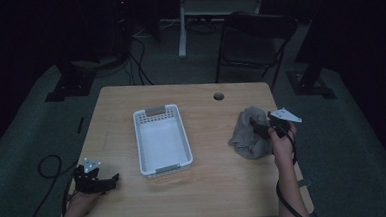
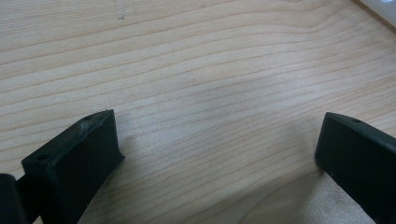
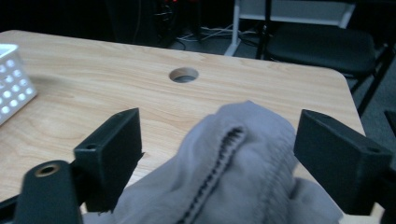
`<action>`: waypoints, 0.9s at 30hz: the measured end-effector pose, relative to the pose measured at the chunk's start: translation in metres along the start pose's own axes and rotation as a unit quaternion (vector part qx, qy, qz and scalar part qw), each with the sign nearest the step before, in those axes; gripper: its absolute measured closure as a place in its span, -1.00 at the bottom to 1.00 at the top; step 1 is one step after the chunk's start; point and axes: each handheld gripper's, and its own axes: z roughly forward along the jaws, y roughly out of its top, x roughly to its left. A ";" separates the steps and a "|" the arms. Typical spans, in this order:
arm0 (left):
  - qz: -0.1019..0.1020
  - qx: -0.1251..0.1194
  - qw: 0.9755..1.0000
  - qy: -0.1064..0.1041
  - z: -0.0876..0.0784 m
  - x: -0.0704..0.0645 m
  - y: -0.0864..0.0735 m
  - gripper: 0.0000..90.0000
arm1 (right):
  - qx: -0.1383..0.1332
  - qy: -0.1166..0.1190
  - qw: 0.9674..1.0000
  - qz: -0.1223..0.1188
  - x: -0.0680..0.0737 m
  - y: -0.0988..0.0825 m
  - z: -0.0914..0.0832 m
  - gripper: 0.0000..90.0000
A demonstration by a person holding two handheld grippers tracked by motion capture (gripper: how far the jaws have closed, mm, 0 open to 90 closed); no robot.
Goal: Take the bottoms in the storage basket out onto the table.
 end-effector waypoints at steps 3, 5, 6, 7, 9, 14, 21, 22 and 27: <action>0.000 0.000 1.000 0.000 0.000 0.000 0.000 -0.99 | -0.002 0.011 1.000 -0.008 0.005 0.003 0.000 -0.70; 0.000 0.000 1.000 0.000 0.000 0.000 0.000 -0.99 | -0.001 0.011 1.000 -0.016 0.009 0.004 0.000 -0.70; 0.000 0.000 1.000 0.000 0.000 0.000 0.000 -0.99 | 0.000 0.009 1.000 -0.021 0.011 0.005 0.000 -0.70; 0.000 0.000 1.000 0.000 0.000 0.000 0.000 -0.99 | -0.001 0.011 1.000 -0.021 0.012 0.005 0.000 -0.70; 0.000 0.000 1.000 0.000 0.000 0.000 0.000 -0.99 | -0.005 0.020 1.000 -0.020 0.015 0.006 0.000 -0.71; 0.000 0.000 1.000 0.000 0.000 0.000 0.000 -0.99 | -0.002 0.037 0.999 -0.030 0.022 0.006 0.000 -0.71; 0.000 0.000 1.000 0.000 0.000 0.000 0.000 -0.99 | -0.008 0.059 0.997 -0.039 0.035 0.006 -0.003 -0.71; 0.000 0.000 1.000 0.000 0.000 0.000 0.000 -0.99 | -0.009 0.065 0.997 -0.043 0.037 0.006 -0.004 -0.72; 0.000 0.000 1.000 0.000 0.000 0.000 0.000 -0.99 | -0.010 0.084 0.995 -0.051 0.043 0.005 -0.005 -0.72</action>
